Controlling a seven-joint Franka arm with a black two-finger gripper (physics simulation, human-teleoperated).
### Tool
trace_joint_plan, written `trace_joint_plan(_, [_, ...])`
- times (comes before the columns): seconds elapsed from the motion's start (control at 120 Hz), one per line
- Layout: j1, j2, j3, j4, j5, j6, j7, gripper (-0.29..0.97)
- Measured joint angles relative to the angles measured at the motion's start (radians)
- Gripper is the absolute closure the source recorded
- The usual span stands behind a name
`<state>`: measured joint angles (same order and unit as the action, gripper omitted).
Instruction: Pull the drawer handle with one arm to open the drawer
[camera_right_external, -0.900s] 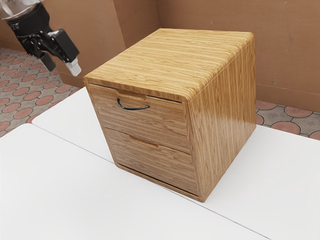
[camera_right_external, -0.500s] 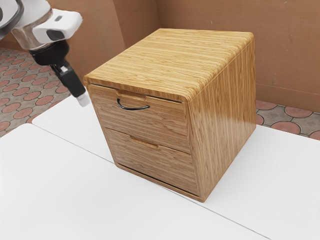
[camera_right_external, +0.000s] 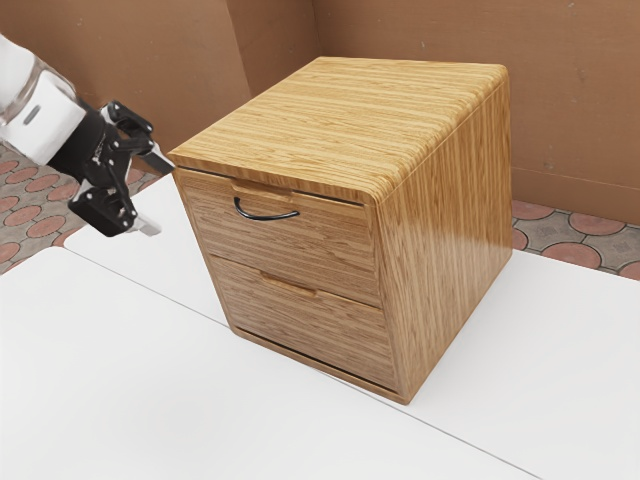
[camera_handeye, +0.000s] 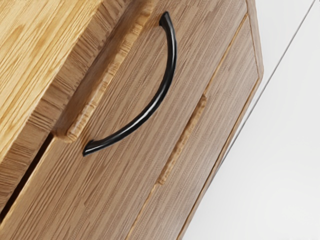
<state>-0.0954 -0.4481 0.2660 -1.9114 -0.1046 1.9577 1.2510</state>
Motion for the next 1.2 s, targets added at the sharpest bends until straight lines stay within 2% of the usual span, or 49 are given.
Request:
trace_joint_plan(0.175, [-0.004,-0.009,-0.039,-0.073,0.009,0.129,0.168,0.0])
trace_joint_plan(0.5, [-0.014,-0.006,-0.06,-0.134,0.011,0.191,0.375,0.0])
trace_joint_plan(0.833, [-0.018,0.031,-0.095,-0.155,-0.059,0.221,0.495,0.0])
trace_joint_plan(1.2, [-0.016,0.048,-0.096,-0.191,-0.073,0.235,0.567,-0.02])
